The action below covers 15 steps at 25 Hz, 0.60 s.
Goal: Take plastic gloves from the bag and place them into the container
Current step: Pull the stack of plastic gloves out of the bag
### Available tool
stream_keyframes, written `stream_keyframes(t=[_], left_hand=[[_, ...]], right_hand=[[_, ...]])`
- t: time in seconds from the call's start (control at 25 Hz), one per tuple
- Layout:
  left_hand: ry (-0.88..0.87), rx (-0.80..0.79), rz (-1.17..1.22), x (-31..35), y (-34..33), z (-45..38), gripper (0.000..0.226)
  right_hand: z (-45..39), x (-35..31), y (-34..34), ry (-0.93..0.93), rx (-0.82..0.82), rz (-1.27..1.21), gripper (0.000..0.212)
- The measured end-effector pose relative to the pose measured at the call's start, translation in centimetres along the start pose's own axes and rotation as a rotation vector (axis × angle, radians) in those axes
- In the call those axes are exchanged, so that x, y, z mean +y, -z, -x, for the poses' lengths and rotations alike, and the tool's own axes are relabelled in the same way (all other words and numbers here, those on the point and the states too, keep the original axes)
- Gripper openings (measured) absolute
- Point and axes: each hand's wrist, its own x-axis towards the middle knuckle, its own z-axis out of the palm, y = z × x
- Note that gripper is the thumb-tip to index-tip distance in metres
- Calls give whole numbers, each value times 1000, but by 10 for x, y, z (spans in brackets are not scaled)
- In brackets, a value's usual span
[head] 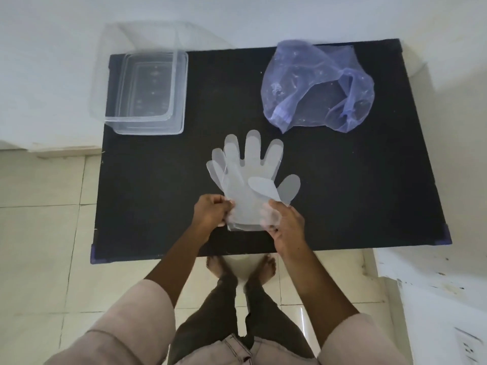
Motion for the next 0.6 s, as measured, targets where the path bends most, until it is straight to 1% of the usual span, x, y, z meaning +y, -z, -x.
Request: stream_keyframes(t=[0.08,0.16,0.28,0.36,0.48,0.6], left_hand=[[-36,7,-96,-4,25,-12,14],[-58,23,-135,-5,42,-17,15],[-49,14,-131,-9,58,-15,22],[17,-7,-51,-15,67,-12,28],[117,-38,54,-26,75,-6,34],[124,-39,103,-27,77,-4,30]], right_hand=[[-8,2,-6,50,18,128,35],[-11,6,-14,122,-1,271,32],[-10,11,-22,320,27,602,29],[-7,14,-25,431,53,800,34],[-3,22,-28,467,40,928,44],[-2,24,-29,469,49,941,49]])
